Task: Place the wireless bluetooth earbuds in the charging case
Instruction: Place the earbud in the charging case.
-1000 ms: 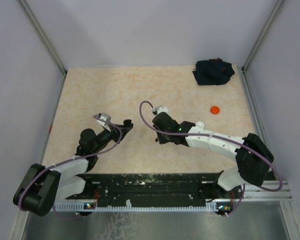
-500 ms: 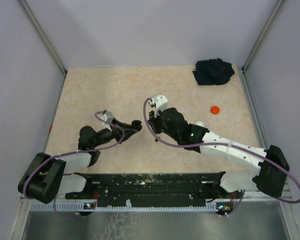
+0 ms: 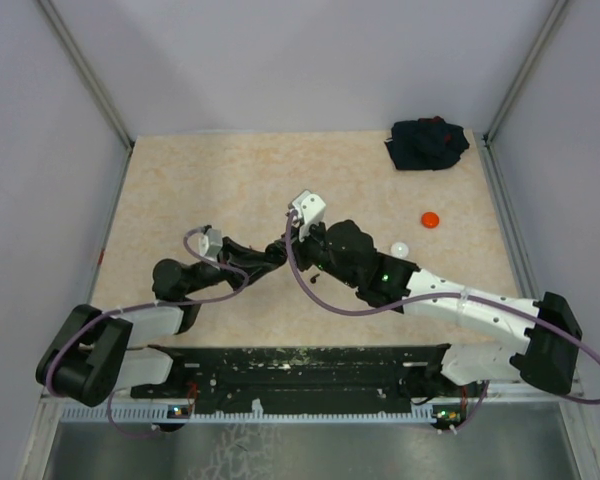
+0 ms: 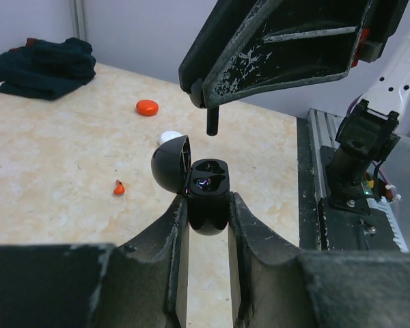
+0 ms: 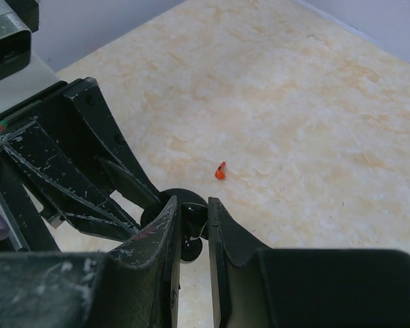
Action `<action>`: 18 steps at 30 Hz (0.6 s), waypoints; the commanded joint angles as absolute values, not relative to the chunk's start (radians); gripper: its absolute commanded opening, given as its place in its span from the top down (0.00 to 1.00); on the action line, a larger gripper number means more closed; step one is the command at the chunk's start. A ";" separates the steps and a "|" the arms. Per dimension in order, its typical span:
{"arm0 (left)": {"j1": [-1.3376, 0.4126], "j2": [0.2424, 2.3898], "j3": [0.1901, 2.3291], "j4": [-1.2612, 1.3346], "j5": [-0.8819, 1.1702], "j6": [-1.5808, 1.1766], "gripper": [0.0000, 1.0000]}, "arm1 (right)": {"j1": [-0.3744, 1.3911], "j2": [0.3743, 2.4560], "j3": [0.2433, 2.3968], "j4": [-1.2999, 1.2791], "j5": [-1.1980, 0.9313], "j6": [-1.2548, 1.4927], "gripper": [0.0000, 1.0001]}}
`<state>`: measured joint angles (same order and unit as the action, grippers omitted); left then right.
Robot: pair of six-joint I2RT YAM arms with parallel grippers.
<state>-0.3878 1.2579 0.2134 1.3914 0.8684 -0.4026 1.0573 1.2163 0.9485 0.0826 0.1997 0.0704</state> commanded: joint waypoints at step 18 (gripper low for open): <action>-0.400 1.291 0.158 1.715 0.903 -0.344 1.00 | 1.122 1.185 0.918 0.209 0.108 0.012 0.86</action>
